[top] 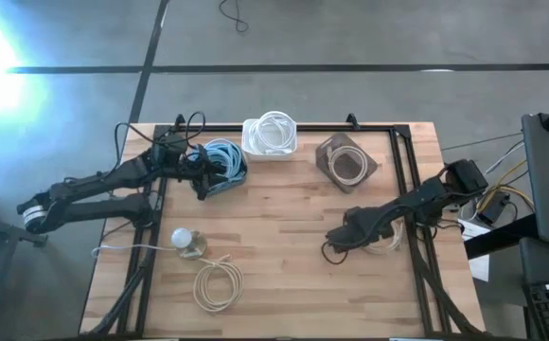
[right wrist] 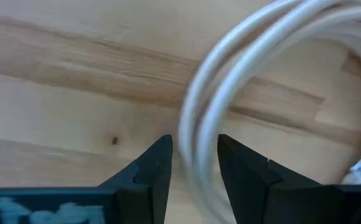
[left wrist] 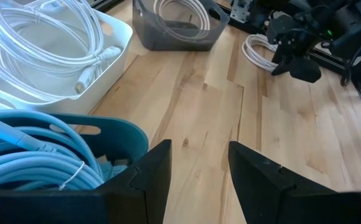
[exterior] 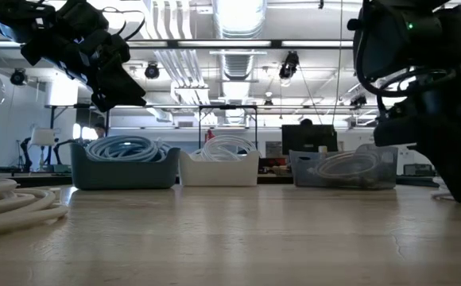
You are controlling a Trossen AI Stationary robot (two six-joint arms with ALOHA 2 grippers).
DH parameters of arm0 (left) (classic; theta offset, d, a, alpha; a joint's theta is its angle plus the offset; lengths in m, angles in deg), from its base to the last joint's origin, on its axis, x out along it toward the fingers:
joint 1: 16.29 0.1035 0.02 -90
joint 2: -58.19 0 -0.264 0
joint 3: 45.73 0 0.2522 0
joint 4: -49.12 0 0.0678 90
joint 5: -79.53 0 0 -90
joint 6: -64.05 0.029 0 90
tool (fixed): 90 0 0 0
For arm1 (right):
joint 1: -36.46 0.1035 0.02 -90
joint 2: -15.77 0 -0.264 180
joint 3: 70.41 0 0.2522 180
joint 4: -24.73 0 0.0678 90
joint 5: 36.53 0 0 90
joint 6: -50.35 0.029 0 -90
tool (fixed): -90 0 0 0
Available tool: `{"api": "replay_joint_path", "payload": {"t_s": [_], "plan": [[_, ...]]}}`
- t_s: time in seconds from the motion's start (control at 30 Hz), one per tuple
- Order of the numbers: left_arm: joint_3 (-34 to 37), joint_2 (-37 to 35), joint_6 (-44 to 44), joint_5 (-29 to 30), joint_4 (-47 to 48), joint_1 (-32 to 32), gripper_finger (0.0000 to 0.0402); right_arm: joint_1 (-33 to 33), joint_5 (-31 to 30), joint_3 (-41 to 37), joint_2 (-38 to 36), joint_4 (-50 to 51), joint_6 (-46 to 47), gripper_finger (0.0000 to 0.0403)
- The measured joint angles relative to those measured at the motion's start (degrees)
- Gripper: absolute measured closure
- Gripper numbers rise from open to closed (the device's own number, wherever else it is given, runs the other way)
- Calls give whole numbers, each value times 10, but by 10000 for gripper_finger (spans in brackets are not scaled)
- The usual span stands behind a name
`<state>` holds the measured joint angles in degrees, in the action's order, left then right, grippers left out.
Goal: Sort HDMI cables
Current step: Put the top brown HDMI cable into the black bin
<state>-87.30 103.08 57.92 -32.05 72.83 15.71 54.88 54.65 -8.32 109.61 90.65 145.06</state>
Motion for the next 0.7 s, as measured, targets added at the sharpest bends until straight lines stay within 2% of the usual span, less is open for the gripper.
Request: {"api": "replay_joint_path", "payload": {"t_s": [0.13,0.23,0.37,0.5,0.7], "plan": [[0,0,-2,0,0,0,238,-9,-22,-16,-4,-7,-32,284],[0,0,-4,0,0,0,239,-26,-17,-25,-5,-12,-55,296],[0,0,-5,0,0,0,239,-43,-1,-9,-8,-22,-126,335],[0,0,-5,0,0,0,239,-47,-48,45,-20,-34,-185,377],[0,0,-6,0,0,0,239,-45,-143,143,-33,-33,-275,377]]}}
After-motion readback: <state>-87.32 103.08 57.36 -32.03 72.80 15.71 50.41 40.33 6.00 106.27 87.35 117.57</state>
